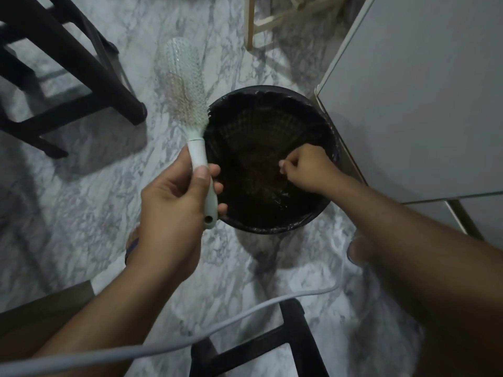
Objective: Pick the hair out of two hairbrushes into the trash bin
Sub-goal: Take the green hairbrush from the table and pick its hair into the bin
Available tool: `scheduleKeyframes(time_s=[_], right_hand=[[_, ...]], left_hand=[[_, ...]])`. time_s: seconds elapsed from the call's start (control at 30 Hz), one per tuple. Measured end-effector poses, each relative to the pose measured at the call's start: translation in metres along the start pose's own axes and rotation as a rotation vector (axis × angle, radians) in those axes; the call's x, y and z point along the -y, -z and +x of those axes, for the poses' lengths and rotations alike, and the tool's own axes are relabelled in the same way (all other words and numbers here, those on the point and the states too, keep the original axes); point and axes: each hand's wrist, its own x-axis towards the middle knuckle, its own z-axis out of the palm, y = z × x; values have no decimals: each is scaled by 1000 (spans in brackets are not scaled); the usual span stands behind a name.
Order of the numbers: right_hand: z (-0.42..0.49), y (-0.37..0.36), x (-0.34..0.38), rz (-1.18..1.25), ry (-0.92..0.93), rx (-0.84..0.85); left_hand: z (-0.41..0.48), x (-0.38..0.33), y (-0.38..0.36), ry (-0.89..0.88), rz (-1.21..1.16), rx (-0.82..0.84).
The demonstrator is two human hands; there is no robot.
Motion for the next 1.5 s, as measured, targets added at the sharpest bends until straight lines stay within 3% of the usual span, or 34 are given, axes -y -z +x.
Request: scheduleKeyframes(time_s=[0.1,0.13,0.2,0.27,0.37,0.47,0.57,0.6,0.67,0.7,0.77,0.9,1.03,1.2,1.5], right_hand=[[-10,4,26,140,191,-105],[-11,4,29,107,195,-63],[-16,2,30,-169,54,241],[-14,6,30,-328,6,364],[-11,26,45,-50,114,266],[-15,38,46,-333,183,316],[-18,43,35,-446,147,351],[-20,48,37,-470,156,303],[-19,63,44,-365,290,11],[-20,69,50,-202,358,-154],[-29,71,63,125,479,-321],[-39,45,78,50,610,-276],[-28,29,73,52,670,-357],[-32,43,78,239,682,-422],[-49,89,93,465,958,-870]], left_hand=[[1,6,1,79,20,16],[1,7,1,97,21,29],[-2,9,-2,123,26,50],[-5,11,-4,140,28,69],[-7,13,-6,155,24,90],[-8,14,-7,162,32,100],[-8,17,-7,165,45,115],[-8,18,-8,168,50,121],[-9,21,-9,176,53,132],[-10,23,-10,182,57,140],[-12,24,-12,198,62,154],[-15,27,-14,190,114,175],[-17,31,-17,206,107,189],[-17,32,-19,289,-5,197],[-14,32,-13,299,-16,168]])
